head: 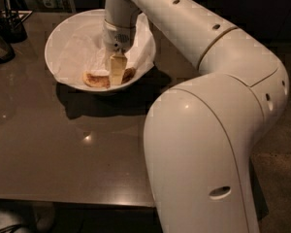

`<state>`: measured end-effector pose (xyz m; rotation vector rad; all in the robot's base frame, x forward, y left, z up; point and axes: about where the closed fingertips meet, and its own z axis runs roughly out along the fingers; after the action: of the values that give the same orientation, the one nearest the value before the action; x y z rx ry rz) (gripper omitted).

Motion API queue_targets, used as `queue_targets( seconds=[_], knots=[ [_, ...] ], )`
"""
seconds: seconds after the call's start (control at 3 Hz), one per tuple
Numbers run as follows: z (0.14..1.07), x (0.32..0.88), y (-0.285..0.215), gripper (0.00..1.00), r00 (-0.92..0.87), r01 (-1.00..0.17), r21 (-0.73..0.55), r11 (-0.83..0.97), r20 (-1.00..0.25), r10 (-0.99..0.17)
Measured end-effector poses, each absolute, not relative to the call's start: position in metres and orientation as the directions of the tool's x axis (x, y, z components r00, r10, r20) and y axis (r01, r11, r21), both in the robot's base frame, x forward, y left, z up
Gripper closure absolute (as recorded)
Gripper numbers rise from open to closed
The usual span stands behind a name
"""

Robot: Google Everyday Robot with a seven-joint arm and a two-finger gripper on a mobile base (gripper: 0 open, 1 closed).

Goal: Pick banana from white bowl

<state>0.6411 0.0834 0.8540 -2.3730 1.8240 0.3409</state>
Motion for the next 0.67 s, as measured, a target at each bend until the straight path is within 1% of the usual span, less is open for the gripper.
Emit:
queue_targets(
  seconds=[0.33,0.67],
  knots=[
    [0.8440,0.6424,0.0831,0.39,0.225,-0.966,0.063,-0.250,-0.271,-0.936],
    [0.8343,0.6451,0.0788,0.58,0.213,-0.967,0.079,-0.243,-0.274,-0.938]
  ],
)
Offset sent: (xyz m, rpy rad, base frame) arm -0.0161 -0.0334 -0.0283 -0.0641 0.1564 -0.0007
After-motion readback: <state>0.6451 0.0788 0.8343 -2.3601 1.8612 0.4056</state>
